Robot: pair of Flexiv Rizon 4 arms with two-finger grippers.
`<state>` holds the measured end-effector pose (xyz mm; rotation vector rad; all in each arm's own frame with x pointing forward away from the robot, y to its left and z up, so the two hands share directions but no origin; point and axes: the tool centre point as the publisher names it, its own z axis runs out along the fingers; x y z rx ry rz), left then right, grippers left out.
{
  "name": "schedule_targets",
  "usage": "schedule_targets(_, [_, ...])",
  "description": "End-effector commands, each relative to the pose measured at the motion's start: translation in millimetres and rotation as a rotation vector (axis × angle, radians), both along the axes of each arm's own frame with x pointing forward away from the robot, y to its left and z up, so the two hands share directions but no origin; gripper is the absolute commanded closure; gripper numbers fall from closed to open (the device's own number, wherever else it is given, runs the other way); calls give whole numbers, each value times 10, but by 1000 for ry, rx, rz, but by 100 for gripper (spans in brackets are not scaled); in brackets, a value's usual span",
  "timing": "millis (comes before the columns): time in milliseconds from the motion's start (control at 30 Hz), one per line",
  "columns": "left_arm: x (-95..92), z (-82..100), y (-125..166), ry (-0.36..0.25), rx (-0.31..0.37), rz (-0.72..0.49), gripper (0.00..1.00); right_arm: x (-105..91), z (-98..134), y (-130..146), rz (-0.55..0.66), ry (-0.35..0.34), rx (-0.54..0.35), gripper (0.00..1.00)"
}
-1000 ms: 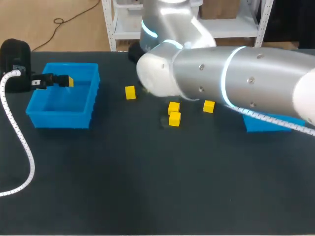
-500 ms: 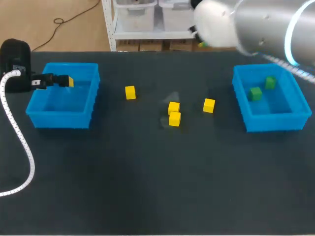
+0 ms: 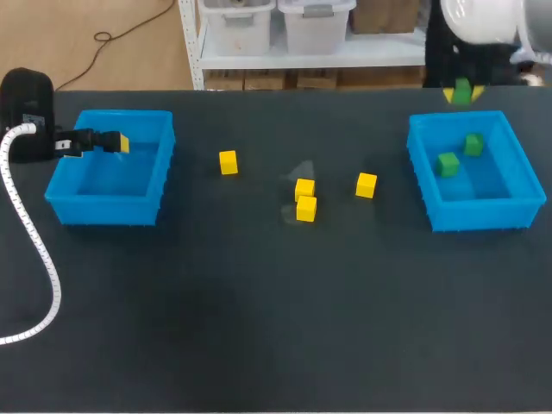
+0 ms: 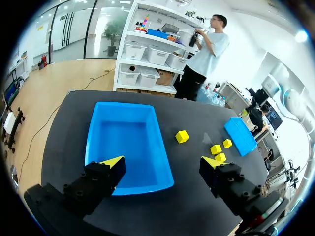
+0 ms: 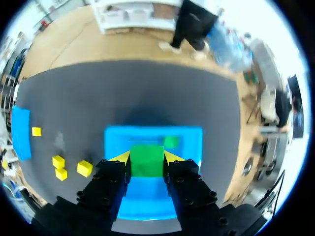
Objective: Put the green cubes in the right bin and the yellow cubes in the left bin.
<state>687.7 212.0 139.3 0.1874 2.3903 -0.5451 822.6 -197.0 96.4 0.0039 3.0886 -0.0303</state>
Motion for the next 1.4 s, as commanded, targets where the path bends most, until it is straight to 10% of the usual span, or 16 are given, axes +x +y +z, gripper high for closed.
schedule_targets(33, [11,6,-17,4,6,4,0,-682,-212,-48,-13,-432,22,100])
schedule_targets(267, [11,6,-17,4,6,4,0,-873,-342,25,-22,-452,27,95])
schedule_targets(367, [11,6,-17,4,6,4,0,-897,-324,75,-33,-494,49,0])
schedule_targets(1133, [11,6,-17,4,6,4,0,-905,-280,185,-29,-540,77,0])
schedule_targets(1400, [-17,23,34,6,254,15,0,-905,-280,185,-29,-540,77,0])
